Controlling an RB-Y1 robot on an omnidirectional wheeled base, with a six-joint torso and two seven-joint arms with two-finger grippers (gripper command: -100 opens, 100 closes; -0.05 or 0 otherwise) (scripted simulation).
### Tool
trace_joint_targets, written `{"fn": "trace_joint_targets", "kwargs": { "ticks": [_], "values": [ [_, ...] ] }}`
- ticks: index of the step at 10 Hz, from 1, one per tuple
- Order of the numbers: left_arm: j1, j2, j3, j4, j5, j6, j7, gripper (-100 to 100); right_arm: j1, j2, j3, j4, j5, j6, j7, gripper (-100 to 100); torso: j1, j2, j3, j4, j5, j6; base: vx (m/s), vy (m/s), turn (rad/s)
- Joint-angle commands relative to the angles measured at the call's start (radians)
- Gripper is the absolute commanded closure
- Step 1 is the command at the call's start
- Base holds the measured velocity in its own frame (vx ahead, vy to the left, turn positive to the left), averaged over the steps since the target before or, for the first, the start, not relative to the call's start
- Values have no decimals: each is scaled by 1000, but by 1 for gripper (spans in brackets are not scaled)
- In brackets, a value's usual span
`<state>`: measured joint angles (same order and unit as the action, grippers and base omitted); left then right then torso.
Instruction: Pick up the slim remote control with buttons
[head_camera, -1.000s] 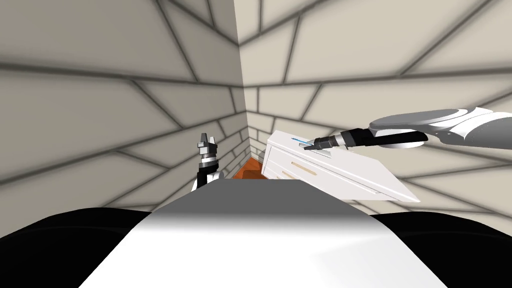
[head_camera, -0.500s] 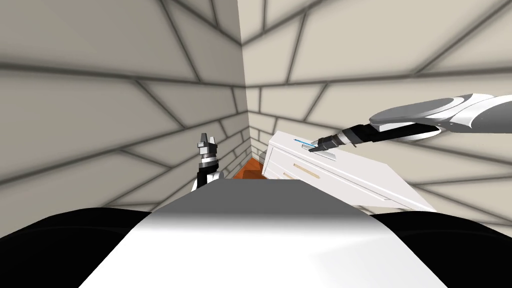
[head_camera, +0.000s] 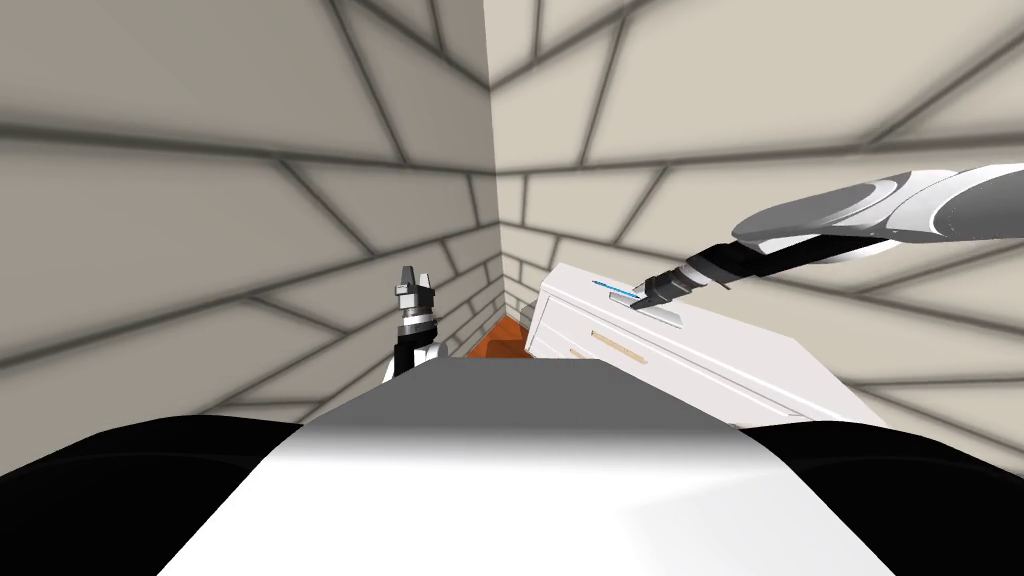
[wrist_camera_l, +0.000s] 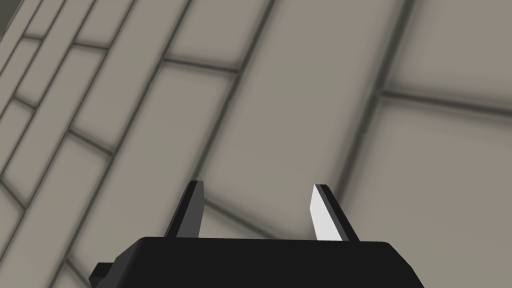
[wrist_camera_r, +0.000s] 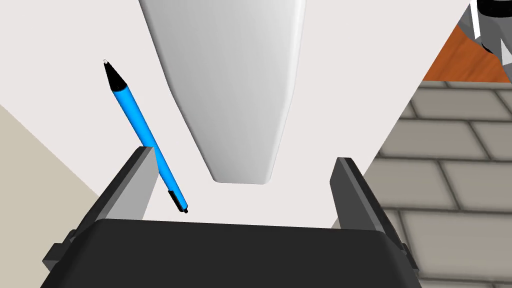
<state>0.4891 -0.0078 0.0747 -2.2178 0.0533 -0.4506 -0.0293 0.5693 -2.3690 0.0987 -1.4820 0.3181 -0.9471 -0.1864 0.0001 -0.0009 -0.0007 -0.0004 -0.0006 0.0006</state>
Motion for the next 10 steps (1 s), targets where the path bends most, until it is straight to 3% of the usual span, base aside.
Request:
{"fn": "trace_joint_targets", "kwargs": {
  "ticks": [1, 5, 6, 7, 8, 10],
  "values": [
    [0, 0, 0, 0, 0, 0, 0, 0, 30, -46, 5, 22, 24, -21, 1, -100, 0, 0, 0, 0, 0, 0, 9, 3, 45],
    [0, 0, 0, 0, 0, 0, 0, 0, 96, -129, 42, 52, 93, -65, -5, -100, 0, 1, 0, 0, 0, 0, 7, -1, 64],
    [0, 0, 0, 0, 0, 0, 0, 0, 76, -120, 40, 40, 83, -55, -7, -100, 0, 1, 0, 0, 0, 0, 3, -4, 15],
    [0, 0, 0, 0, 0, 0, 0, 0, 78, -122, 41, 40, 85, -56, -9, 0, -1, 1, 1, 0, 0, 0, 0, 0, 0],
    [0, 0, 0, 0, 0, 0, 0, 0, 99, -95, 46, 37, 95, -29, 2, -100, -1, 1, 1, 0, 0, 0, 8, 24, 85],
    [0, 0, 0, 0, 0, 0, 0, 0, 121, -69, 52, 35, 106, -1, 12, -100, 2, 0, 0, 0, 0, 0, 17, 43, 70]
  ]
}}
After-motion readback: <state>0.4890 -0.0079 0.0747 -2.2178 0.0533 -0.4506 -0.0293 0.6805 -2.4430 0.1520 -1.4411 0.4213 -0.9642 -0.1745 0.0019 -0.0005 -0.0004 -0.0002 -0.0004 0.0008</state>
